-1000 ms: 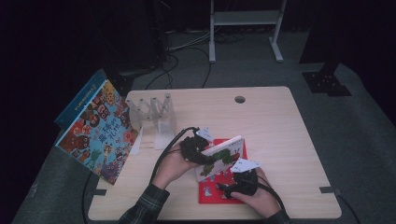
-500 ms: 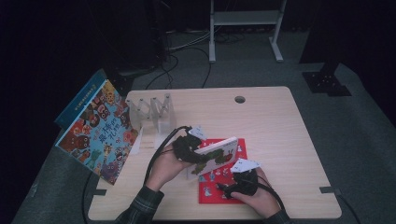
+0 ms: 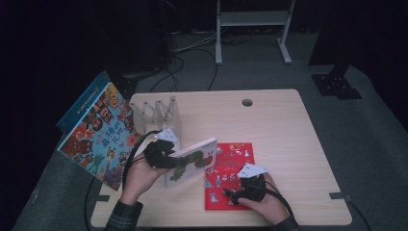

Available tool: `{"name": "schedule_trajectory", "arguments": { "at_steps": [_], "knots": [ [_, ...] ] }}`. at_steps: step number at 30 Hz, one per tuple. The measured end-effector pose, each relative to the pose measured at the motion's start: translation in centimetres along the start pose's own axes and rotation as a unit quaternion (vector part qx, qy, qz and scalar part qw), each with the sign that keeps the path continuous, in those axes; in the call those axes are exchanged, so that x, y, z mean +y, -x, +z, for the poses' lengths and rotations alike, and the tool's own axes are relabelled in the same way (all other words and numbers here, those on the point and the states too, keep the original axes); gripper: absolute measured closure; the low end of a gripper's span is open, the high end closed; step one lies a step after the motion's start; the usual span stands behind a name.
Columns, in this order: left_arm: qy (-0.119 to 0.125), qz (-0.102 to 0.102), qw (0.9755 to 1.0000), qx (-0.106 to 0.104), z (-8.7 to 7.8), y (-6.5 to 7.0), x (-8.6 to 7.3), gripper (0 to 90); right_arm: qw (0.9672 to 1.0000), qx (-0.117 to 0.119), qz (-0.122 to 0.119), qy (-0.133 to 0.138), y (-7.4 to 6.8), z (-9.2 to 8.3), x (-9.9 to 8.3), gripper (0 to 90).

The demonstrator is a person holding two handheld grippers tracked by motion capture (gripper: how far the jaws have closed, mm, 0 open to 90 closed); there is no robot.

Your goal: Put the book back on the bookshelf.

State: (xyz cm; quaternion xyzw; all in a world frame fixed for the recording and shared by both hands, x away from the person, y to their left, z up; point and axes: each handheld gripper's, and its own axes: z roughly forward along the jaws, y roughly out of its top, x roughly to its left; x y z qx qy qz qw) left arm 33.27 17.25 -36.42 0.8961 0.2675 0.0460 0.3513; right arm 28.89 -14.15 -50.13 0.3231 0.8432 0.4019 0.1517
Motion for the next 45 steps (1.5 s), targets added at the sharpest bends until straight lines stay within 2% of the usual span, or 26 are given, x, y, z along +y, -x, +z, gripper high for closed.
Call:
{"name": "schedule_trajectory", "arguments": {
  "at_steps": [1, 2, 6, 10, 17, 18, 21, 24, 29, 31, 33, 35, 37, 40, 41, 43, 45],
  "knots": [
    [0.000, 0.000, 1.0000, 0.000, 0.0, 0.0, 0.0, 75.4, 1.0000, 0.001, -0.003, -0.001, 0.0, 0.0, 0.0, 0.6],
    [0.003, -0.007, 1.0000, 0.002, -0.6, -0.2, -0.8, 75.4, 1.0000, 0.000, 0.001, 0.000, 0.0, 0.0, 0.0, 0.6],
    [0.005, -0.020, 0.9997, 0.011, -1.5, -0.7, -2.4, 75.4, 1.0000, 0.000, 0.002, 0.000, 0.0, 0.0, 0.0, 0.6],
    [0.010, -0.034, 0.9993, 0.011, -2.6, -1.3, -4.0, 75.4, 1.0000, 0.000, 0.002, 0.000, 0.0, 0.0, 0.0, 0.6],
    [0.008, -0.056, 0.9978, 0.034, -4.4, -2.0, -6.0, 75.4, 1.0000, 0.001, 0.000, 0.000, 0.0, 0.0, 0.0, 0.6],
    [0.010, -0.065, 0.9969, 0.044, -5.0, -2.3, -6.6, 75.4, 1.0000, 0.001, 0.001, 0.000, 0.0, 0.0, 0.0, 0.6],
    [0.012, -0.072, 0.9960, 0.052, -5.5, -2.6, -7.0, 75.4, 1.0000, 0.001, 0.001, 0.000, 0.0, 0.0, 0.0, 0.6],
    [0.014, -0.089, 0.9929, 0.078, -6.7, -3.3, -7.8, 75.4, 1.0000, 0.001, 0.001, 0.000, 0.0, 0.0, 0.0, 0.6],
    [0.021, -0.100, 0.9885, 0.112, -6.8, -4.2, -7.7, 75.4, 1.0000, 0.001, 0.001, 0.000, 0.0, 0.0, 0.0, 0.6],
    [0.022, -0.106, 0.9870, 0.119, -6.4, -4.8, -7.5, 75.4, 1.0000, 0.001, 0.001, 0.000, 0.0, 0.0, 0.0, 0.6],
    [0.024, -0.106, 0.9865, 0.123, -6.3, -5.0, -7.4, 75.4, 1.0000, 0.001, 0.001, 0.000, 0.0, 0.0, 0.0, 0.6],
    [0.030, -0.109, 0.9848, 0.132, -5.4, -5.6, -6.8, 75.4, 1.0000, 0.001, 0.001, 0.000, 0.0, 0.0, 0.0, 0.6],
    [0.034, -0.110, 0.9841, 0.135, -4.9, -5.8, -6.4, 75.4, 1.0000, 0.001, 0.001, 0.000, 0.0, 0.0, 0.0, 0.6],
    [0.039, -0.109, 0.9816, 0.151, -4.1, -6.2, -5.6, 75.4, 1.0000, 0.000, 0.001, 0.000, 0.0, 0.0, 0.0, 0.6],
    [0.039, -0.109, 0.9816, 0.151, -4.1, -6.2, -5.6, 75.4, 1.0000, 0.000, 0.002, 0.000, 0.0, 0.0, 0.0, 0.6],
    [0.048, -0.115, 0.9788, 0.162, -3.2, -6.7, -5.0, 75.4, 1.0000, 0.001, 0.001, 0.000, 0.0, 0.0, 0.0, 0.6],
    [0.052, -0.118, 0.9775, 0.167, -2.7, -7.0, -4.7, 75.3, 1.0000, 0.000, 0.003, 0.001, 0.0, 0.0, 0.0, 0.6]
  ]
}}
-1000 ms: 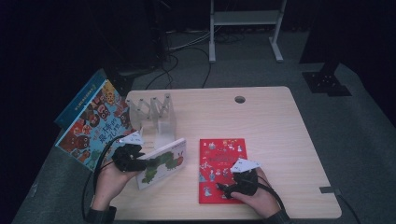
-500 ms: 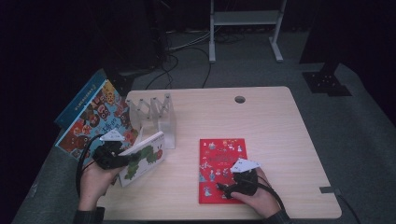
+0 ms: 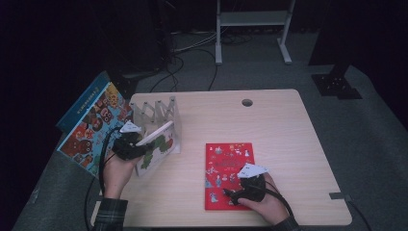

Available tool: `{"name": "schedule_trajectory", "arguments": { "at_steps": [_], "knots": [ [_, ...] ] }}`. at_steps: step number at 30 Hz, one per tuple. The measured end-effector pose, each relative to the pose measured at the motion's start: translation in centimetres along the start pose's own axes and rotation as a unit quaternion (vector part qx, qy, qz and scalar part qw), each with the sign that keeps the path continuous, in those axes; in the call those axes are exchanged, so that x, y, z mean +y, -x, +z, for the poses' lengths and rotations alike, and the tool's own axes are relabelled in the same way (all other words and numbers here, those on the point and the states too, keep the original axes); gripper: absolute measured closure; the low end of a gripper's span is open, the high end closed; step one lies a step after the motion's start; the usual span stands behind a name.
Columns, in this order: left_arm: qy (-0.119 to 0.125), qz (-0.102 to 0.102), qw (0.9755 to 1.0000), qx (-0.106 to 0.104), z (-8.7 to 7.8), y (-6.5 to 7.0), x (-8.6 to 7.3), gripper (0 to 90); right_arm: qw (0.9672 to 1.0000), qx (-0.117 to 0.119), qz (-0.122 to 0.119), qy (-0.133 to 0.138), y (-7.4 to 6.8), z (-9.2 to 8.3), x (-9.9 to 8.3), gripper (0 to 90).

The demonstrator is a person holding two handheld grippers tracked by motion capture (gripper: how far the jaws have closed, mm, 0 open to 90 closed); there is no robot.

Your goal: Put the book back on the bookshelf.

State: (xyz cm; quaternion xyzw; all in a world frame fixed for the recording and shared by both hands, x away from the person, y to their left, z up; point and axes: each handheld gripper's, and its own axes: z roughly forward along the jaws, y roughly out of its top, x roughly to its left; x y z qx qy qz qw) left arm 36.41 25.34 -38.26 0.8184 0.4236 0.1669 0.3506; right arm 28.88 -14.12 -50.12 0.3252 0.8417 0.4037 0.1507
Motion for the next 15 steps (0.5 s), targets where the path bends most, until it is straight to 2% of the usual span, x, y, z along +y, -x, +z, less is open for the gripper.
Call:
{"name": "schedule_trajectory", "arguments": {
  "at_steps": [4, 10, 15],
  "knots": [
    [0.009, -0.004, 0.9998, 0.019, 1.5, -0.1, 0.7, 75.3, 1.0000, 0.000, -0.003, -0.001, 0.0, 0.0, 0.0, 0.6],
    [0.029, -0.026, 0.9989, 0.027, 3.2, -0.6, 1.5, 75.4, 1.0000, 0.000, -0.002, -0.001, 0.0, 0.0, 0.0, 0.6],
    [0.042, -0.042, 0.9976, 0.035, 4.1, -0.4, 1.7, 75.3, 1.0000, 0.000, -0.002, -0.001, 0.0, 0.0, 0.0, 0.6]
  ]
}}
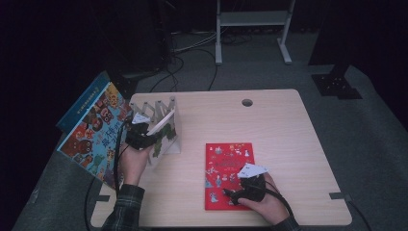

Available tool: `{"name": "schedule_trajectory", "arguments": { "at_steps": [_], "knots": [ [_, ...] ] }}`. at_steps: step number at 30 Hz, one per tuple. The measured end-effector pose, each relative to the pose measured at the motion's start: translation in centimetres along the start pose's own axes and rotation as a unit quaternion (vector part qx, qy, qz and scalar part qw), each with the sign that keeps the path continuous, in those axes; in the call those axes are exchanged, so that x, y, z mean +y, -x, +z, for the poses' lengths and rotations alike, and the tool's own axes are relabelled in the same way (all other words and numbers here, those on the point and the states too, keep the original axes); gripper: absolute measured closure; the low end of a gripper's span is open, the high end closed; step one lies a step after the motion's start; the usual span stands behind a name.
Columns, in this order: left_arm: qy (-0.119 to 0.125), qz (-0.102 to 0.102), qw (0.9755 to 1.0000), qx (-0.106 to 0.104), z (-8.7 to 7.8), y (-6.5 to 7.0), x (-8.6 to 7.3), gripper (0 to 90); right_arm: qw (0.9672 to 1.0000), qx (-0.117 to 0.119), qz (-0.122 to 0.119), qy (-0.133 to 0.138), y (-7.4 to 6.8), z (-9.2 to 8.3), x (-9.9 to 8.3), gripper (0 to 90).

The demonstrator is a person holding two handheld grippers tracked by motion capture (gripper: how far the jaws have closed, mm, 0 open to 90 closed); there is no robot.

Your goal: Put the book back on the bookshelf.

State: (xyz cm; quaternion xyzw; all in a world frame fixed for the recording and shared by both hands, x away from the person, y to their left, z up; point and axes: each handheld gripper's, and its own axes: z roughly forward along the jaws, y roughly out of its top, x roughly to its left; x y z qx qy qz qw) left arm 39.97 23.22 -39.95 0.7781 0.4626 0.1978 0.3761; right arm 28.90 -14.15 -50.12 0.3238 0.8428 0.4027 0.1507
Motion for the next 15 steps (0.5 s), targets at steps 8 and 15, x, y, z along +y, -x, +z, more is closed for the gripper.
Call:
{"name": "schedule_trajectory", "arguments": {
  "at_steps": [8, 15],
  "knots": [
    [0.005, 0.000, 0.9998, 0.021, 1.0, 1.3, -0.1, 73.8, 1.0000, 0.000, -0.002, 0.001, 0.0, 0.0, 0.0, 0.6],
    [-0.006, 0.018, 0.9996, 0.021, 1.5, 1.9, -0.9, 70.8, 1.0000, 0.000, 0.000, 0.000, 0.0, 0.0, 0.0, 0.6]
  ]
}}
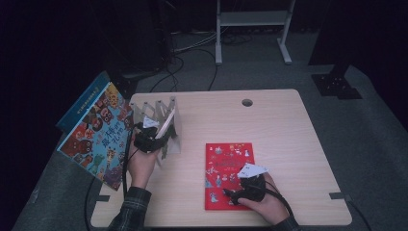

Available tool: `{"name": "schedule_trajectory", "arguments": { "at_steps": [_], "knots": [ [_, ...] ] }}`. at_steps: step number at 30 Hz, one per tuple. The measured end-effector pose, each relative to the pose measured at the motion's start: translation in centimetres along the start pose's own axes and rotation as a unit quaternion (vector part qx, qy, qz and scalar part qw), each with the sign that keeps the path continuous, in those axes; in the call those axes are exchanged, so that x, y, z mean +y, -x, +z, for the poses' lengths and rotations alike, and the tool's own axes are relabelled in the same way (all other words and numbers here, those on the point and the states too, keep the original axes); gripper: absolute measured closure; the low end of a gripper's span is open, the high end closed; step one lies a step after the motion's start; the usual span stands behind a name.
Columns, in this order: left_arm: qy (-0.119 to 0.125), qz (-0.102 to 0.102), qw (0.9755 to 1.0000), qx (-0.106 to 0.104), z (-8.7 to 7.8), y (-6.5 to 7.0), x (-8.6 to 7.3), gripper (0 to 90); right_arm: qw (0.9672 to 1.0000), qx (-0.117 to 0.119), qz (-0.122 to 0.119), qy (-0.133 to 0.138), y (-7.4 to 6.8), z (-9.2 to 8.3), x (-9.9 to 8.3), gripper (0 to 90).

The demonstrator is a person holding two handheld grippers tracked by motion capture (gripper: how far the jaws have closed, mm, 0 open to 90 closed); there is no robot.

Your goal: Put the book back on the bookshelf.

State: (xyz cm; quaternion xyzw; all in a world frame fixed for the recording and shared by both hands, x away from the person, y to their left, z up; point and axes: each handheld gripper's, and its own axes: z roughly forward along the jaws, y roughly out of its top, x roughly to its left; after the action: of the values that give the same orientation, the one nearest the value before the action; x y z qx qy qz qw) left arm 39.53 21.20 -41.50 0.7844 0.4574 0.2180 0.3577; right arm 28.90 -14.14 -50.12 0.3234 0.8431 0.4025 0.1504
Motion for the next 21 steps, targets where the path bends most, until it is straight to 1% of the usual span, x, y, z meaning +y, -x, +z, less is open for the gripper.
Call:
{"name": "schedule_trajectory", "arguments": {
  "at_steps": [2, 3, 4, 5, 6, 7, 9, 11, 13, 14, 15, 17, 19, 21],
  "knots": [
    [0.003, -0.002, 1.0000, -0.006, 0.0, -0.1, -0.1, 70.0, 1.0000, 0.000, 0.000, 0.000, 0.0, 0.0, 0.0, 0.6],
    [0.005, -0.002, 0.9999, -0.012, 0.0, -0.1, -0.1, 67.9, 1.0000, 0.000, 0.000, 0.000, 0.0, 0.0, 0.0, 0.6],
    [0.009, 0.002, 0.9998, -0.019, 0.0, -0.2, -0.2, 64.6, 1.0000, 0.000, 0.000, 0.000, 0.0, 0.0, 0.0, 0.6],
    [0.008, 0.003, 0.9997, -0.022, -0.1, -0.2, -0.3, 57.5, 1.0000, 0.000, 0.000, 0.000, 0.0, 0.0, 0.0, 0.6],
    [0.007, 0.006, 0.9996, -0.026, -0.1, -0.1, -0.4, 54.0, 1.0000, 0.000, 0.000, 0.000, 0.0, 0.0, 0.0, 0.6],
    [0.009, 0.011, 0.9996, -0.025, -0.3, -0.1, -0.6, 51.5, 1.0000, 0.000, 0.000, 0.000, 0.0, 0.0, 0.0, 0.6],
    [0.015, 0.015, 0.9991, -0.037, -0.8, -0.1, -1.1, 47.4, 1.0000, 0.000, 0.001, 0.000, 0.0, 0.0, 0.0, 0.6],
    [0.014, 0.023, 0.9989, -0.037, -1.2, -0.1, -1.5, 42.4, 1.0000, 0.000, 0.001, 0.000, 0.0, 0.0, 0.0, 0.6],
    [0.011, 0.027, 0.9990, -0.034, -1.7, -0.1, -2.2, 40.7, 1.0000, 0.000, 0.000, 0.000, 0.0, 0.0, 0.0, 0.6],
    [0.011, 0.027, 0.9990, -0.034, -1.7, -0.1, -2.2, 40.6, 1.0000, 0.000, 0.000, 0.000, 0.0, 0.0, 0.0, 0.6],
    [0.014, 0.032, 0.9987, -0.038, -2.2, -0.2, -2.8, 40.5, 1.0000, 0.000, 0.000, 0.000, 0.0, 0.0, 0.0, 0.6],
    [0.013, 0.032, 0.9985, -0.043, -2.6, -0.5, -3.3, 40.6, 1.0000, 0.000, 0.000, 0.000, 0.0, 0.0, 0.0, 0.6],
    [0.010, 0.041, 0.9980, -0.046, -3.0, -0.8, -3.8, 40.9, 1.0000, 0.000, 0.000, 0.000, 0.0, 0.0, 0.0, 0.6],
    [0.013, 0.052, 0.9970, -0.055, -3.4, -1.0, -4.4, 42.2, 1.0000, 0.000, 0.000, 0.000, 0.0, 0.0, 0.0, 0.6]
  ]
}}
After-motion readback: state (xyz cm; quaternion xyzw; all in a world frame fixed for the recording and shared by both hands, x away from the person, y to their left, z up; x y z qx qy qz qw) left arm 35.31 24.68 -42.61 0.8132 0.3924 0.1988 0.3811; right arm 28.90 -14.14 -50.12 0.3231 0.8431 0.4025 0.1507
